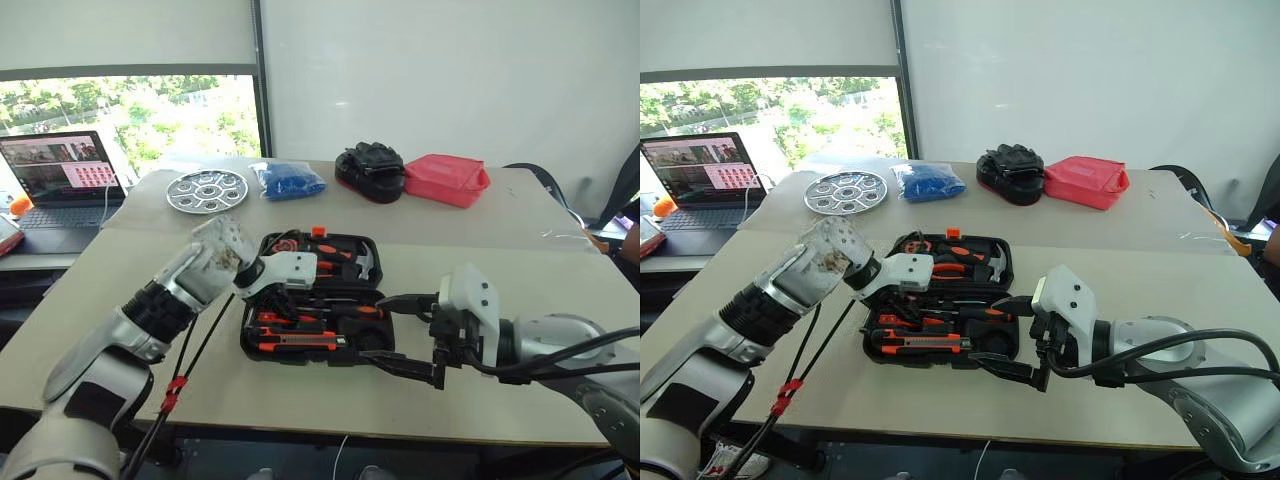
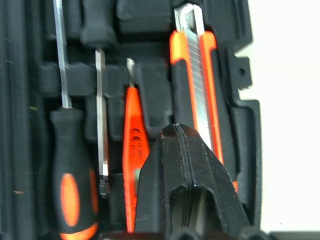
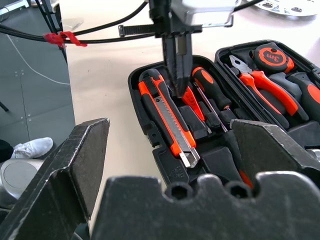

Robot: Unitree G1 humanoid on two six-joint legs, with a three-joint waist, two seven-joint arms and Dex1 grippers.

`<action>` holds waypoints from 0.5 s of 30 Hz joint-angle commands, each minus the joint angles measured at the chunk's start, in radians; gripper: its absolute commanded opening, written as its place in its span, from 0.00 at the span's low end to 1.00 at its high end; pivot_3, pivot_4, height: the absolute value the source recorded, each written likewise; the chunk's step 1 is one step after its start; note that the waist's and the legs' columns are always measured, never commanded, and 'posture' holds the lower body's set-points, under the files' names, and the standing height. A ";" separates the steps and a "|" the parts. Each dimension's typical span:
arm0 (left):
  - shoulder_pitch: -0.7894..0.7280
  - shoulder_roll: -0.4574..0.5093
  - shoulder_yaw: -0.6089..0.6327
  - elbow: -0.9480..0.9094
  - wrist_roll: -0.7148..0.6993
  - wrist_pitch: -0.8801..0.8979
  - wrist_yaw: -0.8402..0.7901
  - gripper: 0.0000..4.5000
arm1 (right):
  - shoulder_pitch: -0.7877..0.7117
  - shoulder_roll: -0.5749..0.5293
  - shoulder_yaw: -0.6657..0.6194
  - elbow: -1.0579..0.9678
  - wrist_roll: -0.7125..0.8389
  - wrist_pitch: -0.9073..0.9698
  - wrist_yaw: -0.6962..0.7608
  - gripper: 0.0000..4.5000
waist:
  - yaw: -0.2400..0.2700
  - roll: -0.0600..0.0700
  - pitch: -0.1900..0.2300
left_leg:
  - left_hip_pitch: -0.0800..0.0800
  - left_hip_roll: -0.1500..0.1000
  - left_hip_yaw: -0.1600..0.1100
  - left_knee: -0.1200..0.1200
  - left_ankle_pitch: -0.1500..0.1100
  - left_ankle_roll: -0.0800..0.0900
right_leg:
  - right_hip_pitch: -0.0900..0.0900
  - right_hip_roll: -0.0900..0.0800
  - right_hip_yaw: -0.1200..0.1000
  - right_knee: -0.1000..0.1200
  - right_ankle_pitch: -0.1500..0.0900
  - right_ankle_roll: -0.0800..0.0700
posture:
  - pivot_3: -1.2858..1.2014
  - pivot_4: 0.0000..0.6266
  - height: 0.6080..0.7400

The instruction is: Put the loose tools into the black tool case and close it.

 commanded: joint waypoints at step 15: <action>0.069 -0.005 -0.031 -0.035 0.111 -0.100 0.049 0.01 | -0.015 -0.005 -0.029 -0.021 0.022 -0.003 -0.005 1.00 | 0.003 0.000 0.000 | 0.003 0.000 0.001 0.001 0.000 0.000 | 0.003 0.000 0.000 0.000 0.000 0.000 | 0.52 0.24 1.00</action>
